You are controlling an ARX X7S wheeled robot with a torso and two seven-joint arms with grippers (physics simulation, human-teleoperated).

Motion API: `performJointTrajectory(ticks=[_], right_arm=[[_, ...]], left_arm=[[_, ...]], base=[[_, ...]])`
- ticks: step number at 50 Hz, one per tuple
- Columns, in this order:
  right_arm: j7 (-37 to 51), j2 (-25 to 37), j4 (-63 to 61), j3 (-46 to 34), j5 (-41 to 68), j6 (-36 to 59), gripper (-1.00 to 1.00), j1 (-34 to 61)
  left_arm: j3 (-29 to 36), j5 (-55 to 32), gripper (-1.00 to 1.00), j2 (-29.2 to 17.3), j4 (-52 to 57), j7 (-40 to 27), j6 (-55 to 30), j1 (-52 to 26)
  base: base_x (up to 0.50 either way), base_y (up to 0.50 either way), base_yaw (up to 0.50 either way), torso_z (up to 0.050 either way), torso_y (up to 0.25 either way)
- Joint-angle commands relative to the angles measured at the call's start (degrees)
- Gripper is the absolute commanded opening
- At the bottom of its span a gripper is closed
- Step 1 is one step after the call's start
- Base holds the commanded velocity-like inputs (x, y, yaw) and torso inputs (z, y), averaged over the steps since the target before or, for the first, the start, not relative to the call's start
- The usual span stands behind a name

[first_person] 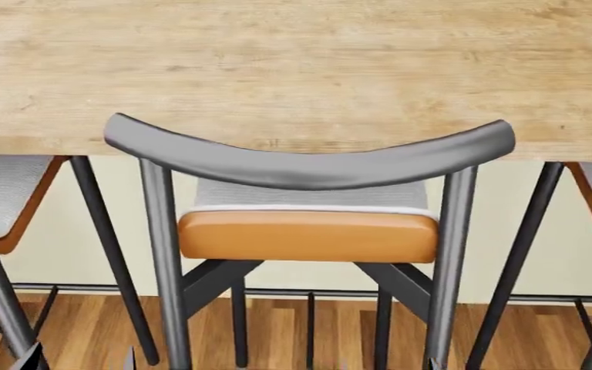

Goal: Place the cup inside the bowl on the dining table and move the bowl to any counter.

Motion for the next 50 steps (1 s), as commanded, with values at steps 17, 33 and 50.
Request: performJointTrajectory(ticks=[17,33,50], right_arm=[[-0.8,-0.7,0.0,0.8,-0.9,-0.1,1.00,0.1],[-0.6,-0.5,0.0,0.5,-0.7,-0.1,1.00,0.2],[-0.3,-0.4,0.0,0.3,-0.6,-0.3,1.00,0.3]], left_arm=[[-0.6,0.5,1.00,0.6,-0.2,1.3,1.3,0.1],[-0.4,0.3,1.00,0.4,-0.2,1.0,1.4,0.0],[-0.1,0.0,1.00,0.3,-0.4,1.0,1.8,-0.1]], base=[[0.00,-0.50,0.00,0.000,0.000],[0.00,-0.50,0.00,0.000,0.000],[0.00,-0.50,0.00,0.000,0.000]])
